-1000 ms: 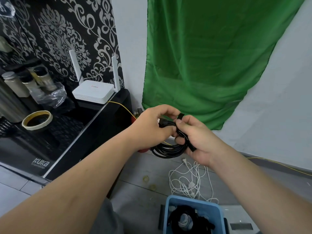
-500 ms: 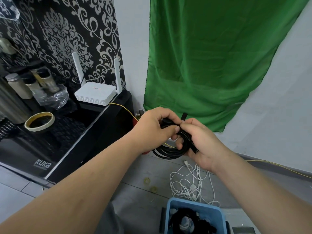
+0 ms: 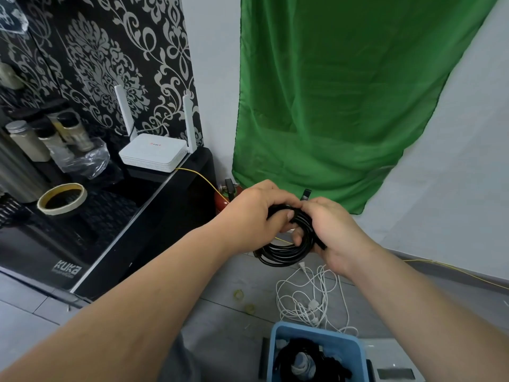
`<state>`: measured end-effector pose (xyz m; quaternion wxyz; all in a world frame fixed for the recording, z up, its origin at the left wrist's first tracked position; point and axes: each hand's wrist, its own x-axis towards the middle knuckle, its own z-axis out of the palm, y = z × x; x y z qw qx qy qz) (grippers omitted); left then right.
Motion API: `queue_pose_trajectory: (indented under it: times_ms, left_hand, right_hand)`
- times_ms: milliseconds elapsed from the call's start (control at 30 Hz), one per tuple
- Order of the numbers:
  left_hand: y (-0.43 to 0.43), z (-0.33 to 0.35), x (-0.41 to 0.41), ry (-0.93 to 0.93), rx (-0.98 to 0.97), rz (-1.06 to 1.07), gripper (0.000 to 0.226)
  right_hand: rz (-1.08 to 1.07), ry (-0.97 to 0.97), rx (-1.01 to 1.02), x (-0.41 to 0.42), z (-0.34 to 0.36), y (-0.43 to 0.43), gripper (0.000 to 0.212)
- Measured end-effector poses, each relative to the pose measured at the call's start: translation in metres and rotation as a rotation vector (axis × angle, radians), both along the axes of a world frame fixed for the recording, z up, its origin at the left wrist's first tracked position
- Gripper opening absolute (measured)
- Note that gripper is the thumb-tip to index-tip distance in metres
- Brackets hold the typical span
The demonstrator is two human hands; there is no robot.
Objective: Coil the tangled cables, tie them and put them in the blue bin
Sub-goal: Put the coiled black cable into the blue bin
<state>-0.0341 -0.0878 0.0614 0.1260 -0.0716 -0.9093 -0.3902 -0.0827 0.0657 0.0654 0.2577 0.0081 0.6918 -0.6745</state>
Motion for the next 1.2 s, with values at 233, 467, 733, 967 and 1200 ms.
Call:
queue_pose_trajectory:
  times_ms: [233, 467, 733, 967, 1200]
  left_hand:
    - [0.001, 0.002, -0.001, -0.148, -0.032, -0.001, 0.016]
    - [0.002, 0.007, 0.001, -0.158, 0.353, 0.142, 0.006]
    - [-0.001, 0.005, 0.001, -0.221, 0.588, 0.190, 0.010]
    - [0.001, 0.001, -0.003, -0.279, 0.698, 0.253, 0.007]
    - [0.030, 0.009, -0.012, -0.439, 0.809, 0.294, 0.009]
  right_hand:
    - [0.014, 0.000, -0.017, 0.003, -0.003, 0.004, 0.007]
    - [0.067, 0.043, -0.074, 0.008, -0.001, 0.003, 0.012]
    - [0.135, 0.192, -0.003, 0.009, -0.004, 0.006, 0.004]
    - [0.136, 0.519, 0.114, 0.006, -0.005, 0.015, 0.016]
    - [0.233, 0.596, 0.276, 0.000, -0.005, 0.043, 0.013]
